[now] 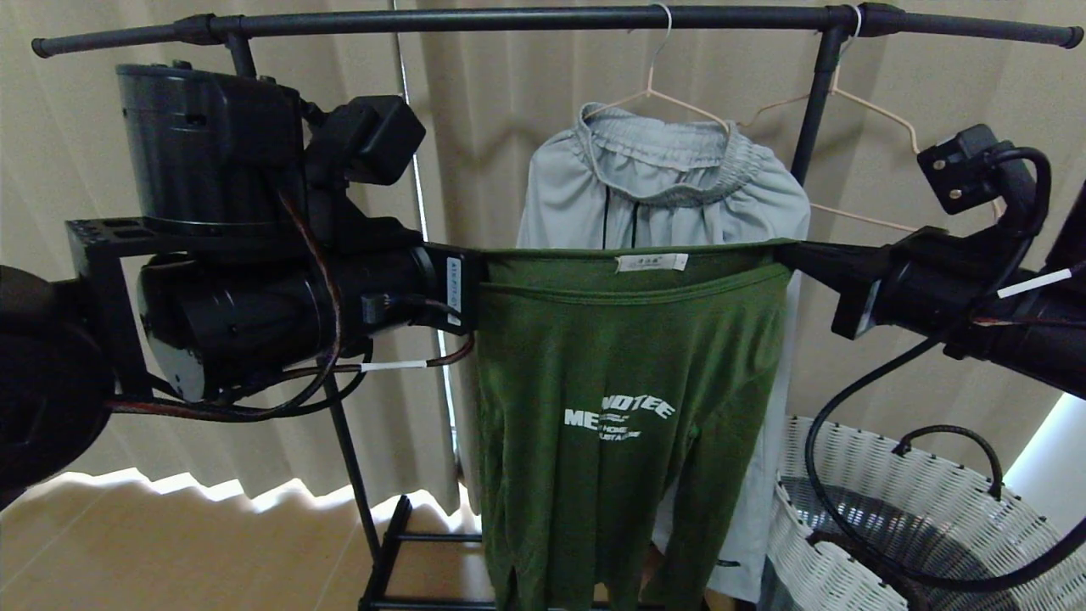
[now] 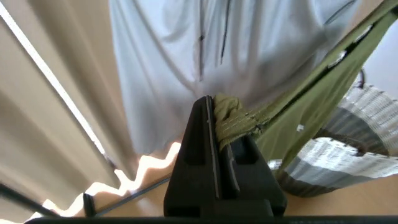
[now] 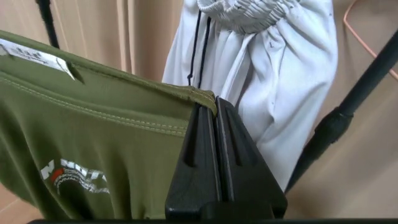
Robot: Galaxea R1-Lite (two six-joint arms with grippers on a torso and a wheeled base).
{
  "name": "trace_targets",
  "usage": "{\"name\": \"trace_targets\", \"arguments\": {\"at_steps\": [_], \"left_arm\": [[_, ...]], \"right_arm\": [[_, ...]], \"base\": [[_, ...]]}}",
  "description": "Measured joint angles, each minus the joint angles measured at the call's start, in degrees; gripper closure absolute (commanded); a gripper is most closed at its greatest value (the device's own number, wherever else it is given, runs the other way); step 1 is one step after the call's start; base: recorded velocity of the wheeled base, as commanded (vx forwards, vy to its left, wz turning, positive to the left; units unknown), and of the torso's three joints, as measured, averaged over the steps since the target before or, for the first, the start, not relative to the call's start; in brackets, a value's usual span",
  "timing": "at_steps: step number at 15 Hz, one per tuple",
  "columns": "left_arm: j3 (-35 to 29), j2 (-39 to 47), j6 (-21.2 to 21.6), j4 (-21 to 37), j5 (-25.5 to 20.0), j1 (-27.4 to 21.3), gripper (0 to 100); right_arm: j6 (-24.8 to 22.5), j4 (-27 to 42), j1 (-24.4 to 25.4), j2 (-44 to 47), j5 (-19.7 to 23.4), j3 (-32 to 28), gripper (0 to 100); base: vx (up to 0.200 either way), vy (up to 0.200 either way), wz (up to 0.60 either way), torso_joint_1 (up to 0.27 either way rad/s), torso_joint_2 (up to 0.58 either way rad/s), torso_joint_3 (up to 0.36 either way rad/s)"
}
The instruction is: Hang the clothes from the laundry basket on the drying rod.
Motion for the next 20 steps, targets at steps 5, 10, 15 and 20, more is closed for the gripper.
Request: {"name": "trace_targets", "arguments": {"at_steps": [5, 10, 15, 20], "left_arm": [[-3.08, 4.45, -0.04, -1.1, -0.01, 0.3, 100], [-3.85, 7.28, 0.18, -2.3, -0.01, 0.39, 100], [-3.75, 7.03, 0.38, -0.66, -0.04, 0.34, 100], [-3.56, 4.3, 0.57, 3.72, -3.82, 0.12, 100]], "right_arm": [[-0.05, 8.8, 0.39, -9.16, 9.19, 4.35, 100], [-0.16, 15.59, 0.52, -17.07, 17.57, 6.11, 100], [-3.86, 14.36, -1.18, -15.91, 14.25, 5.49, 100], [-4.02, 11.25, -2.49, -11.02, 9.02, 2.67, 100]], "base": [[0.0, 0.0, 0.0, 0.0, 0.0, 0.0], [0.0, 0.0, 0.0, 0.0, 0.0, 0.0], [0.0, 0.0, 0.0, 0.0, 0.0, 0.0], [0.0, 0.0, 0.0, 0.0, 0.0, 0.0]]}}
